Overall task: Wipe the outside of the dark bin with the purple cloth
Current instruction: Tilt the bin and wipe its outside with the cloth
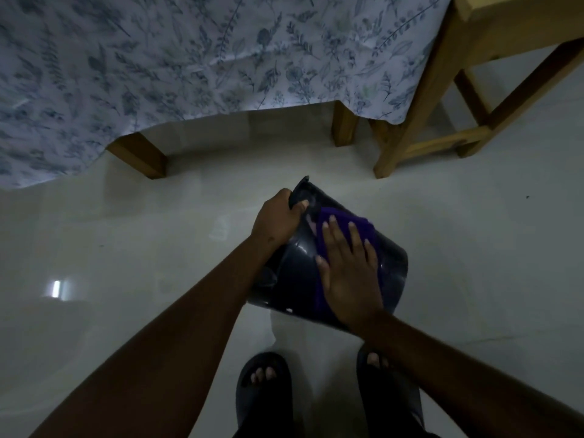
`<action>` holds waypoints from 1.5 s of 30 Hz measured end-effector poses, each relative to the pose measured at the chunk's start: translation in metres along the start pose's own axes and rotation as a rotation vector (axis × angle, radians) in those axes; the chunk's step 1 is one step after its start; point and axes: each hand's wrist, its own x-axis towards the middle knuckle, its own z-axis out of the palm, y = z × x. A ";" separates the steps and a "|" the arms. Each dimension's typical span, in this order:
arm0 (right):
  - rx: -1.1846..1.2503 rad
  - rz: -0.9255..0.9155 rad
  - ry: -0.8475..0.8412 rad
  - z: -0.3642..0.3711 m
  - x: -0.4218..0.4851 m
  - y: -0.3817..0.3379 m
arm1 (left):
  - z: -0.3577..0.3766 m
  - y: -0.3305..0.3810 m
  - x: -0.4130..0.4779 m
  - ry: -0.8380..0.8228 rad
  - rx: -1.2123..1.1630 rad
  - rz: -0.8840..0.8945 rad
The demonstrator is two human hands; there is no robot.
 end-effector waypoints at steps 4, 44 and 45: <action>0.198 0.165 -0.008 -0.017 0.064 0.028 | -0.002 0.002 -0.003 0.015 -0.011 -0.003; 0.084 0.082 0.052 -0.026 0.069 0.045 | -0.007 0.006 -0.022 0.036 -0.055 0.081; 0.131 0.120 0.051 -0.028 0.068 0.049 | -0.008 -0.001 -0.032 0.024 -0.026 0.091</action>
